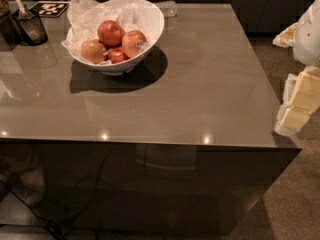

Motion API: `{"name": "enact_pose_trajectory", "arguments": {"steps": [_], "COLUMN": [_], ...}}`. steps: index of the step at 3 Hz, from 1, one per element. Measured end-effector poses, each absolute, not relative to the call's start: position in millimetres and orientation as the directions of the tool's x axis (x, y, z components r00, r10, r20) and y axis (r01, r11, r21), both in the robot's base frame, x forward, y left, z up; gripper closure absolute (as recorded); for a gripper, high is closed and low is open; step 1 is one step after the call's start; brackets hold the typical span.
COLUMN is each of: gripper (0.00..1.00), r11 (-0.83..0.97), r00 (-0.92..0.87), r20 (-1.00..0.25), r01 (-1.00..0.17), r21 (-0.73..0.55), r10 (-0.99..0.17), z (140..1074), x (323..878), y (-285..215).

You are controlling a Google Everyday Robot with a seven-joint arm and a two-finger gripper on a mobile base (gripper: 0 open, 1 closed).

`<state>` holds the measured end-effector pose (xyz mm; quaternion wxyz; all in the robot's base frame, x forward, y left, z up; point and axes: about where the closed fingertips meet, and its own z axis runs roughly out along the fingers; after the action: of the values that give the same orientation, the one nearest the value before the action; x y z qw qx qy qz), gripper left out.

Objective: Pick apple from white bowl

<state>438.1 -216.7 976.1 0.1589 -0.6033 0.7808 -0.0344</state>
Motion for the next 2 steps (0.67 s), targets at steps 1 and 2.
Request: {"name": "enact_pose_trajectory", "arguments": {"steps": [1, 2], "gripper": [0.0, 0.0], "r11": [0.27, 0.264], "r00": [-0.221, -0.217], "r20": [-0.207, -0.197], "r01": [-0.931, -0.93], "r21": [-0.246, -0.257], "r10": [-0.953, -0.956], "z": [976, 983], "x": [438, 451], "y": [-217, -203]}}
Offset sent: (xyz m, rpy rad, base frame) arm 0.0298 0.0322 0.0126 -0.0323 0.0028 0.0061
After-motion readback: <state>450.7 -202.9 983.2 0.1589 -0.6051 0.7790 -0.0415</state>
